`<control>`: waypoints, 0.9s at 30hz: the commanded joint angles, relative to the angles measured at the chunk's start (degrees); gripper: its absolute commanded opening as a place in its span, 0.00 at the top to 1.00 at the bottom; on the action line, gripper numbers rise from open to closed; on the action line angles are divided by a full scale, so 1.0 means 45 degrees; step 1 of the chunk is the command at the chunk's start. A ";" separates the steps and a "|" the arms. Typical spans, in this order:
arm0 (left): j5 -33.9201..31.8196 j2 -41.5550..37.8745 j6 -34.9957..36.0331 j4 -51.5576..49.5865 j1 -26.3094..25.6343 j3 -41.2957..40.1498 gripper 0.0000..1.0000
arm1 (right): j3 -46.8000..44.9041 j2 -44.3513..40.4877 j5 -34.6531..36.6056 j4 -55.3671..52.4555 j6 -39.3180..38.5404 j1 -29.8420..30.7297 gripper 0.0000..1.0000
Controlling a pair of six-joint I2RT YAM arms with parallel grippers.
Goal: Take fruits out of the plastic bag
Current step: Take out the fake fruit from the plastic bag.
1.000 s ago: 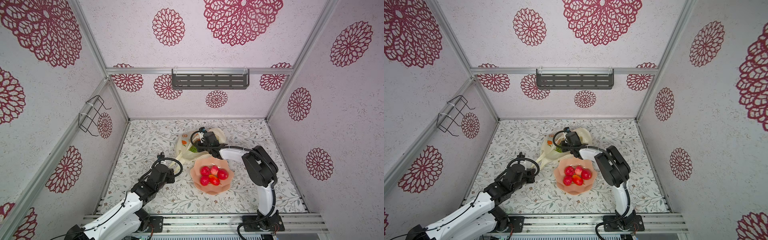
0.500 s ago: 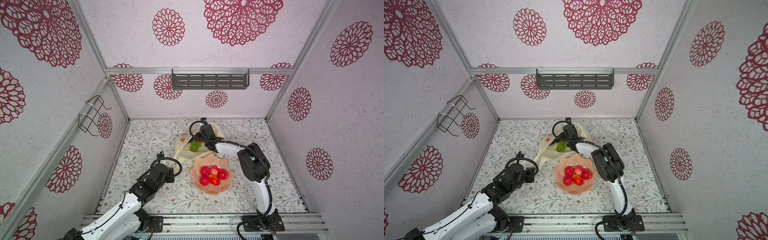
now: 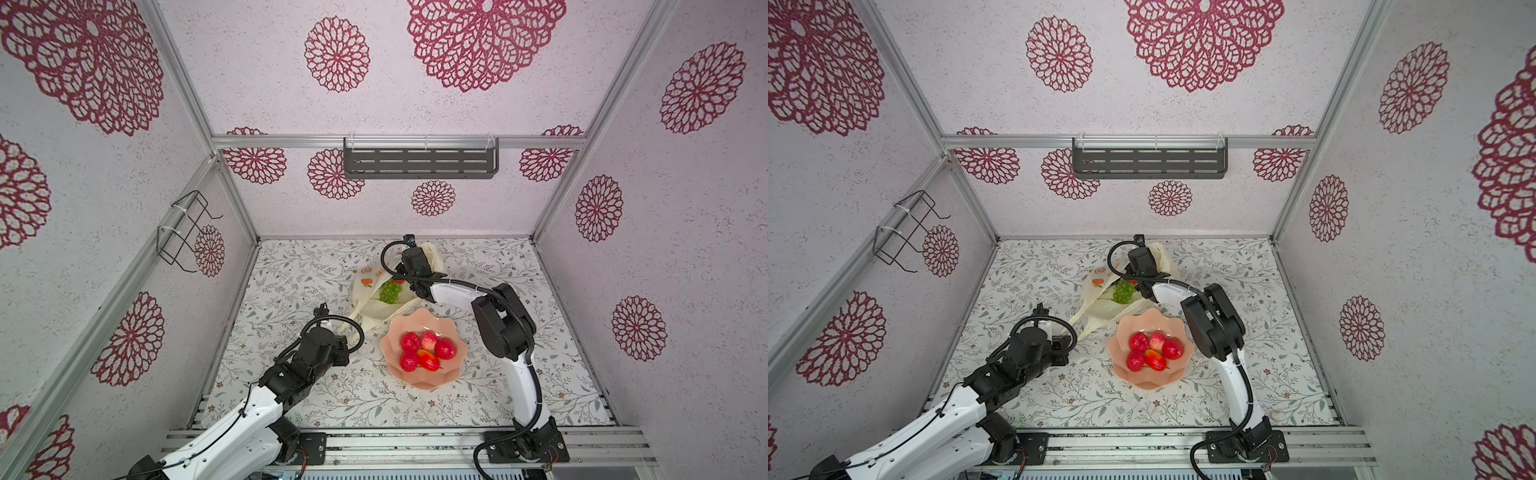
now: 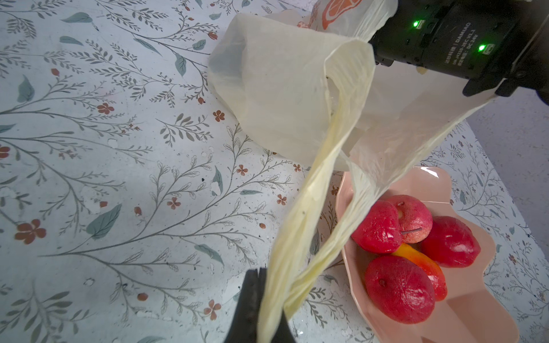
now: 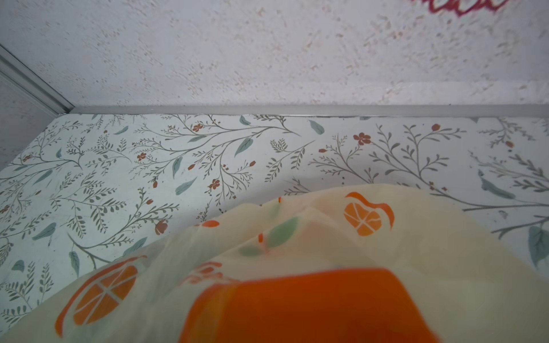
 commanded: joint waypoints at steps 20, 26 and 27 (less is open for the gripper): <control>-0.0166 -0.0026 0.0169 0.0155 -0.0064 -0.0282 1.00 | 0.0615 0.1163 -0.2317 -0.0662 0.1242 -0.0741 0.31; -0.0226 -0.0058 0.0175 0.0096 -0.0046 -0.0243 1.00 | 0.0262 0.0879 -0.3059 -0.0517 0.1447 -0.0968 0.47; -0.0243 -0.0064 0.0178 0.0079 -0.0044 -0.0208 1.00 | 0.0134 0.0762 -0.3214 -0.0488 0.1470 -0.0972 0.50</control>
